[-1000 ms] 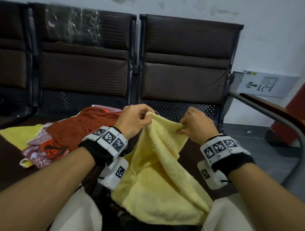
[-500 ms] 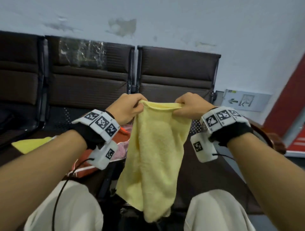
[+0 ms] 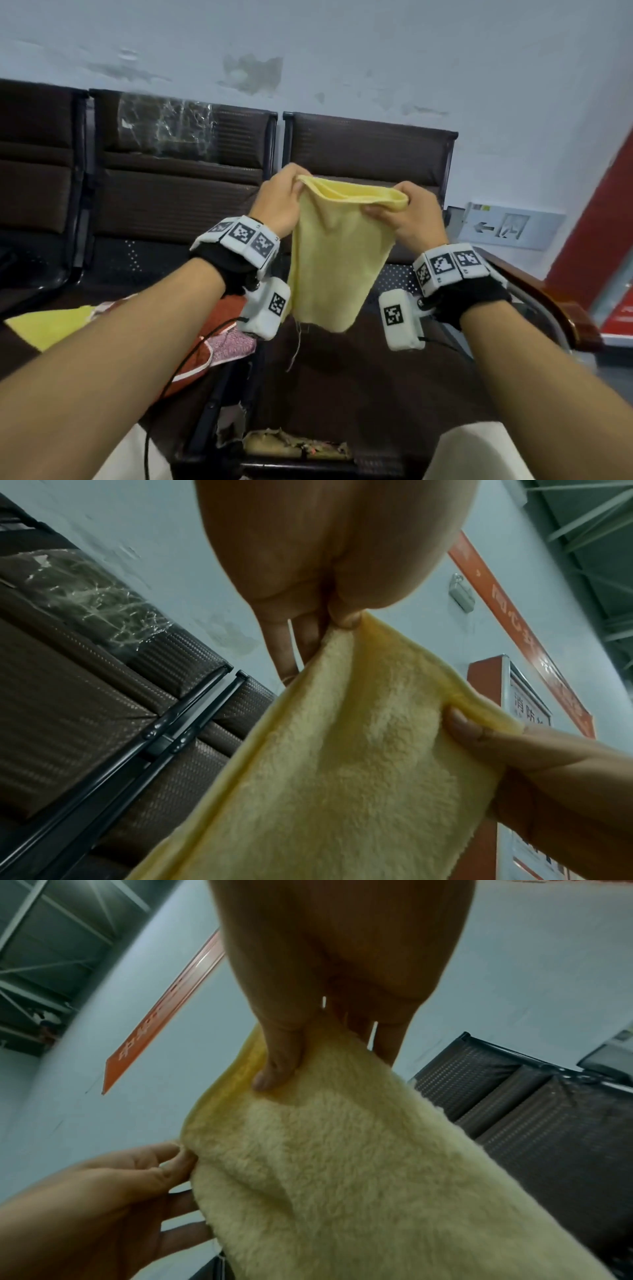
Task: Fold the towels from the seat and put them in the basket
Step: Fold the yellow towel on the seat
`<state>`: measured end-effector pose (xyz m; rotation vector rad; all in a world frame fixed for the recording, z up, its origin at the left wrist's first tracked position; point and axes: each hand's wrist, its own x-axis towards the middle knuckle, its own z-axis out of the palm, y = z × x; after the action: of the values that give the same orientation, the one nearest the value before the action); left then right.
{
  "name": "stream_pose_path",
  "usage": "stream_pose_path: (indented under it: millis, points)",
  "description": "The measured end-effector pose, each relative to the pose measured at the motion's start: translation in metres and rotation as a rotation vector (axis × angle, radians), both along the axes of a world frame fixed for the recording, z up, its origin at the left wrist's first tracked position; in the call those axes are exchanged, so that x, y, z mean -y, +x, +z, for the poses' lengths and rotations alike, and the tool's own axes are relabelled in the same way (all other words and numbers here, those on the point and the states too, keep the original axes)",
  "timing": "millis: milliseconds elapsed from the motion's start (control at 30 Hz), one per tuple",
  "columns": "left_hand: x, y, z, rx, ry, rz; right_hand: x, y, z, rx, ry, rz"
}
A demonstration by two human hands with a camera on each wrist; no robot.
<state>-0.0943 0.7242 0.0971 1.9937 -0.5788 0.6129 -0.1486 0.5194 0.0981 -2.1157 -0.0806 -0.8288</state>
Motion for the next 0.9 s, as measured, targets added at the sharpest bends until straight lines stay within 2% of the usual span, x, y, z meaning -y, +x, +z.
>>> stream_pose_path:
  millis: [167,333,433,500,700,900]
  points:
    - [-0.005,-0.036,-0.061,-0.097,0.031,-0.096,0.004,-0.034,-0.061,-0.125,-0.085,-0.005]
    - [-0.017,-0.08,-0.137,-0.366,0.191,-0.268,0.01,-0.089,-0.127,-0.433,-0.199,0.073]
    - [-0.025,-0.1,-0.175,-0.473,0.32,-0.366,0.01,-0.112,-0.156,-0.618,-0.256,0.109]
    - [-0.026,-0.106,-0.195,-0.532,0.34,-0.407,0.009,-0.118,-0.173,-0.721,-0.26,0.128]
    - [-0.017,-0.084,-0.217,-0.54,0.221,-0.293,0.018,-0.1,-0.194,-0.777,-0.153,0.147]
    - [0.008,-0.029,-0.22,-0.526,0.118,-0.207,0.034,-0.04,-0.203,-0.797,-0.114,0.035]
